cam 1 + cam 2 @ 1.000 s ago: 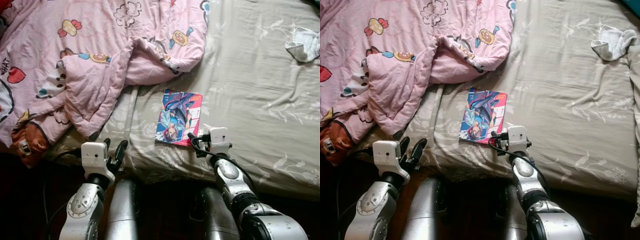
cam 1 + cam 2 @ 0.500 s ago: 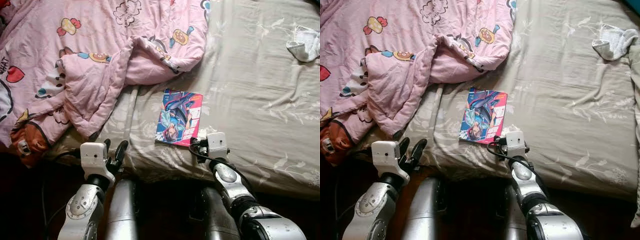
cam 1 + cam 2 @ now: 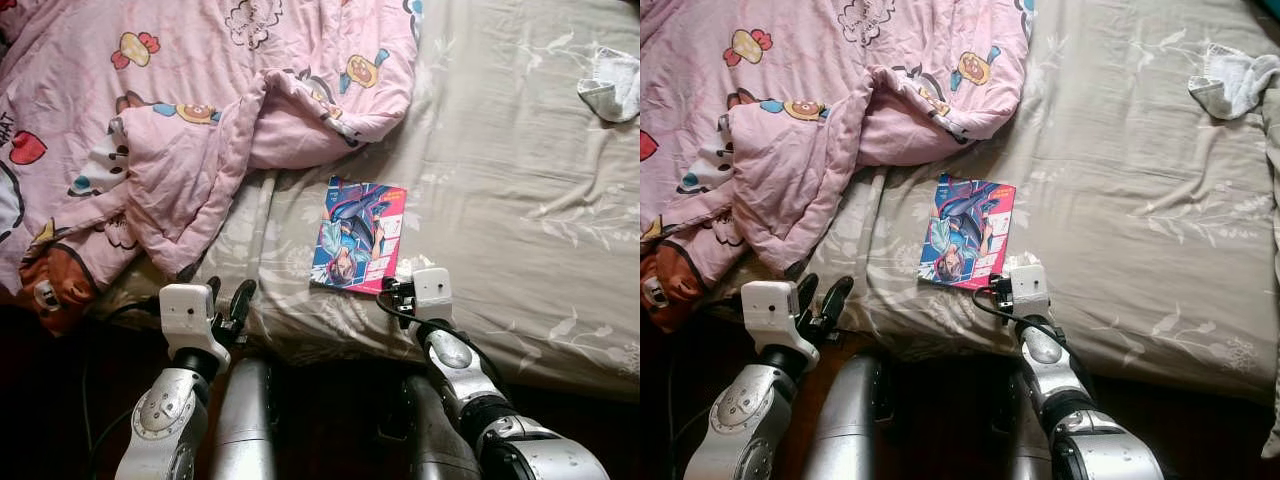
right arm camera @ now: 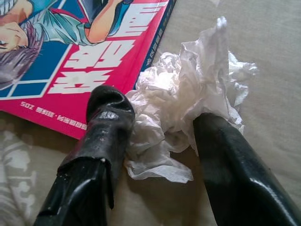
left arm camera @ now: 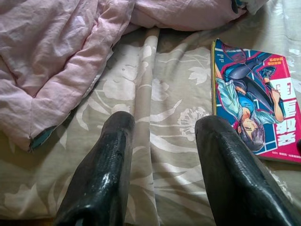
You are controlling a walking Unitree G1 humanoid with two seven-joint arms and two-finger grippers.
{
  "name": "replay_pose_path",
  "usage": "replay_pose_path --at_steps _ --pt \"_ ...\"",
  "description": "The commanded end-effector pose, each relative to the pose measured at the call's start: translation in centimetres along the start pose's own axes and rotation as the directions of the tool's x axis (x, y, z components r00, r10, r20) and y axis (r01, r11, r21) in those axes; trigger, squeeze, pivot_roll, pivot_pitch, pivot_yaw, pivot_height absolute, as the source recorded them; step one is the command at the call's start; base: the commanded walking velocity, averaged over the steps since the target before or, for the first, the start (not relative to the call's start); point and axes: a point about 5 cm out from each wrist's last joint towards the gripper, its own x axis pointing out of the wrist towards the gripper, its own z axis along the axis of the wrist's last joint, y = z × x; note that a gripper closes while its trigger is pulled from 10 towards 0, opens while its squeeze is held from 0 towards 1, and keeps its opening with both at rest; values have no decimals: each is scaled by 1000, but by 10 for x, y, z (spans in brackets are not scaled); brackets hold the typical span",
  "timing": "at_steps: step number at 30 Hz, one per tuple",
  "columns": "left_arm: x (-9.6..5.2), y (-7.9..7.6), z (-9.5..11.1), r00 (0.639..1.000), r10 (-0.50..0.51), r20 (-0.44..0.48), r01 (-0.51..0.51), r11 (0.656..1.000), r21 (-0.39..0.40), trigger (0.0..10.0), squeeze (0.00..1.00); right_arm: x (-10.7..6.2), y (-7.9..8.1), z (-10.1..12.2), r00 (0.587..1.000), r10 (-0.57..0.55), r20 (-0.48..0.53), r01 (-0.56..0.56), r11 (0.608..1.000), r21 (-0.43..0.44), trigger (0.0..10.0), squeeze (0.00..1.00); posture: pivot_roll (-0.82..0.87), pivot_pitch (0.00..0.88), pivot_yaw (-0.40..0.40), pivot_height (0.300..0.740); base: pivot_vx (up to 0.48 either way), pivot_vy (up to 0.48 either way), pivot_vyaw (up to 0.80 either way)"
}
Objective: Clean up the room
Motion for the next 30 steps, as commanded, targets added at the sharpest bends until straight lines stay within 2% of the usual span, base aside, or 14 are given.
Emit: replay_pose_path --at_steps 1,18,21,24,30 --pt "-7 3 -10 998 20 -56 -20 1000 1 10000 0 -9 4 -24 997 9 -73 -8 1000 27 0 0 211 621 36 645 0 0 0" --pt "-5 3 -10 998 28 -47 -28 1000 1 10000 0 -10 3 -22 999 -18 -46 19 999 40 0 0 209 612 31 645 0 0 0" --pt "-4 3 -9 999 30 -45 -30 1000 0 10000 0 -10 -1 -22 998 -46 -49 47 999 21 0 0 206 611 29 645 0 0 0" --pt "-2 5 -8 998 60 -36 -61 997 -42 10000 0 -11 -8 -24 994 -93 -62 93 996 -1 0 0 206 611 28 645 0 0 0" --pt "-3 8 -11 997 61 -47 -62 998 -22 10000 0 -12 -14 -25 991 -121 -59 122 993 7 0 0 200 610 27 645 0 0 0"
